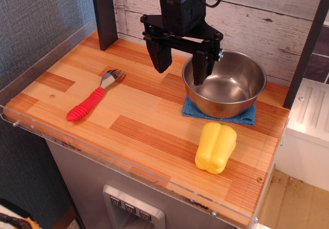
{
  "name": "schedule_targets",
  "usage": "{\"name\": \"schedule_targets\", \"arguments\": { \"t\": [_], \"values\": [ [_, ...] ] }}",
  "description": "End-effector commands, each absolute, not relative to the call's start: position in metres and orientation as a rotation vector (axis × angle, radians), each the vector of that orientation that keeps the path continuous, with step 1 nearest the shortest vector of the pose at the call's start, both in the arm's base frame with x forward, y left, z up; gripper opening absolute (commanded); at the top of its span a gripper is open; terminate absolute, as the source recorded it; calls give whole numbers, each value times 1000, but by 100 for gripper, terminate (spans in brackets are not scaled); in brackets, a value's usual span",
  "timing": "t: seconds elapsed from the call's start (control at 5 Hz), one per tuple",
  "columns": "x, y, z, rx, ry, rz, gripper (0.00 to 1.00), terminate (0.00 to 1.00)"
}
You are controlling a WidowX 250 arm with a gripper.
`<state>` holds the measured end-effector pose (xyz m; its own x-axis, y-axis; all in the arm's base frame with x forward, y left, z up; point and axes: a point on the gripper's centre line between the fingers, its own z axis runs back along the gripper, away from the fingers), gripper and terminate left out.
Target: Put the silver pot between the yellow pepper and red spoon.
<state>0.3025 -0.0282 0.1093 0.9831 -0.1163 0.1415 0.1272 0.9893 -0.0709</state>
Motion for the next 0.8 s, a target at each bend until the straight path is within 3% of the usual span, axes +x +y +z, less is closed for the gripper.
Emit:
{"name": "schedule_targets", "arguments": {
  "t": [0.0,0.6],
  "values": [
    [302,-28,109,-80,-138,-123,100,0],
    [360,1,93,-24,-148,-81,100,0]
  ]
}}
